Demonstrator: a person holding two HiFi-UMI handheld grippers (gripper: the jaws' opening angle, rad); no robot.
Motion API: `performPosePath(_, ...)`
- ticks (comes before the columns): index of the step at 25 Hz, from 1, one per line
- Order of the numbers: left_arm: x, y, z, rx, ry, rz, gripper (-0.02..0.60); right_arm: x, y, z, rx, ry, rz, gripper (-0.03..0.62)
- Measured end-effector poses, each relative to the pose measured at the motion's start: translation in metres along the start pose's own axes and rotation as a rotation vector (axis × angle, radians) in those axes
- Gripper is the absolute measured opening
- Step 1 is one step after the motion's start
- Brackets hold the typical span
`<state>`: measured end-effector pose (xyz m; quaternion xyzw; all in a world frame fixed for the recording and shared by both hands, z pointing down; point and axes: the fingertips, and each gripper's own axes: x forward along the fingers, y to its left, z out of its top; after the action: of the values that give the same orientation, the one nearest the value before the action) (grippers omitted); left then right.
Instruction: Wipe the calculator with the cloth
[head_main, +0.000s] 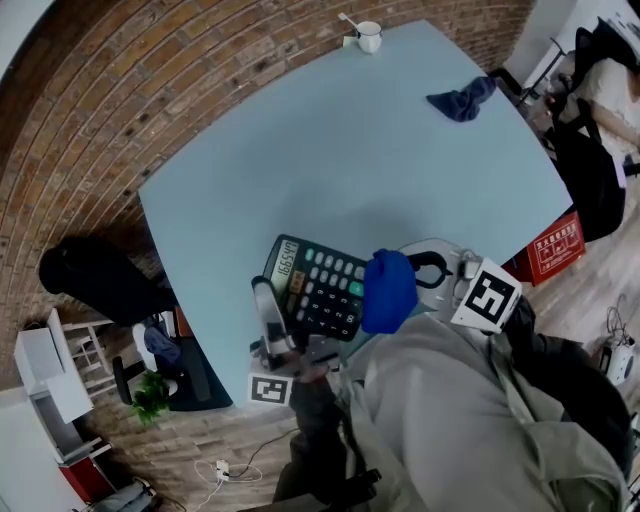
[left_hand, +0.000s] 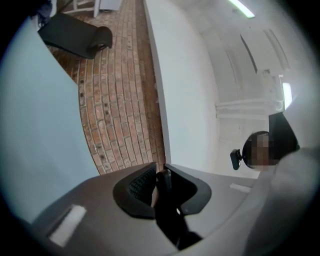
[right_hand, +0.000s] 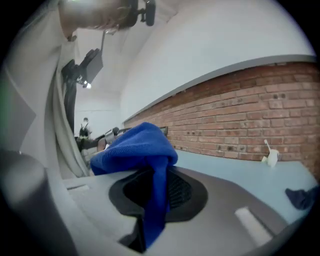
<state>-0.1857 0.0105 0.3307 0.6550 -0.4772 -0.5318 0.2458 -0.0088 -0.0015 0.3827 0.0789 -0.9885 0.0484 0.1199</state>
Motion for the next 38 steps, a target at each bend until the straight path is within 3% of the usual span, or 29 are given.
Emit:
performPosePath(3, -0.001, 0.009, -0.008, -0.156, -0.064, 0.008, 0.04, 0.02, 0.012, 0.011, 0.067, -0.078, -0.003, 0.055)
performPosePath(6, -0.001, 0.01, -0.016, -0.297, -0.108, -0.015, 0.038, 0.046, 0.043, 0.018, -0.017, -0.063, 0.087, 0.055)
performPosePath(8, 0.0, 0.006, -0.02, -0.298, -0.093, -0.029, 0.031, 0.056, 0.059, 0.023, -0.103, -0.052, 0.111, 0.055)
performPosePath(10, -0.001, 0.003, -0.02, -0.282, -0.071, -0.042, 0.025, 0.058, 0.053, 0.028, -0.129, -0.084, 0.076, 0.055)
performPosePath(13, -0.002, -0.001, -0.025, -0.246, -0.019, -0.043, 0.025, 0.048, 0.007, 0.036, -0.023, -0.153, -0.096, 0.055)
performPosePath(15, -0.002, 0.0, -0.029, -0.244, -0.01, -0.036, 0.025, 0.044, -0.014, 0.037, -0.022, -0.131, -0.17, 0.055)
performPosePath(17, -0.002, 0.002, -0.03, -0.258, -0.023, -0.031, 0.025, 0.047, -0.003, 0.032, -0.126, -0.071, -0.122, 0.055)
performPosePath(19, -0.002, 0.003, -0.032, -0.271, -0.03, -0.031, 0.025, 0.05, 0.031, 0.022, -0.239, -0.002, -0.016, 0.055)
performPosePath(21, -0.002, 0.002, -0.034, -0.276, -0.014, -0.033, 0.025, 0.051, 0.057, 0.015, -0.298, 0.014, 0.033, 0.055)
performPosePath(24, 0.0, -0.002, -0.036, -0.295, 0.02, -0.054, 0.025, 0.05, 0.048, 0.018, -0.279, -0.046, 0.01, 0.055)
performPosePath(32, 0.006, -0.019, -0.059, -0.387, 0.141, -0.149, 0.025, 0.036, -0.035, 0.055, -0.279, -0.193, -0.195, 0.055)
performPosePath(34, 0.007, -0.024, -0.071, -0.429, 0.213, -0.177, 0.025, 0.038, -0.025, 0.056, -0.26, -0.221, -0.141, 0.055)
performPosePath(38, 0.008, -0.031, -0.091, -0.516, 0.332, -0.201, 0.025, 0.047, 0.017, 0.035, -0.312, -0.183, 0.065, 0.055)
